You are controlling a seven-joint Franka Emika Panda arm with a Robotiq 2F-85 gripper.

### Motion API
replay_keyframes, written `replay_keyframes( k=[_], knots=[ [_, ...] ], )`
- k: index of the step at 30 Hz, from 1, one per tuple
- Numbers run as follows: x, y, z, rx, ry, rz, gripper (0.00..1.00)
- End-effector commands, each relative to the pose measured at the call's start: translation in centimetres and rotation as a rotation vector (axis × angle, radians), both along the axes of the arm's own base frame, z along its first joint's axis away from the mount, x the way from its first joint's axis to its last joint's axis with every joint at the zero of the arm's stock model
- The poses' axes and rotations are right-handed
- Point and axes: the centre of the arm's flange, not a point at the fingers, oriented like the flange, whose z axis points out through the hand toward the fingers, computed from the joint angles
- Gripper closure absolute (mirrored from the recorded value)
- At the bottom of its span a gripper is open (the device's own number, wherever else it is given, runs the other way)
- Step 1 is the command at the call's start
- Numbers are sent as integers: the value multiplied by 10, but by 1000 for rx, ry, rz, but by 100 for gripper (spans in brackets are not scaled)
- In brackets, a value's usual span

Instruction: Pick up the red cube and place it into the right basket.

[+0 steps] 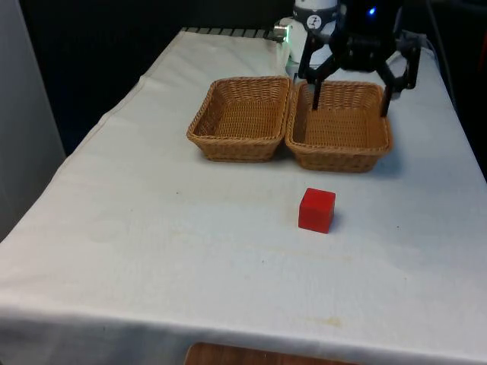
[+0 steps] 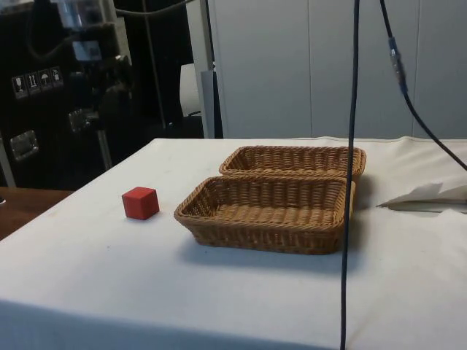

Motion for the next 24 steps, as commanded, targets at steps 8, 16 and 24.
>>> replay_keyframes(
  k=[8, 16, 24],
  knots=[
    [-3, -8, -23, 26, -5, -8, 0],
    [-1, -8, -53, 37, 8, -30, 0],
    [1, -8, -82, 48, 18, -49, 0]
  ],
)
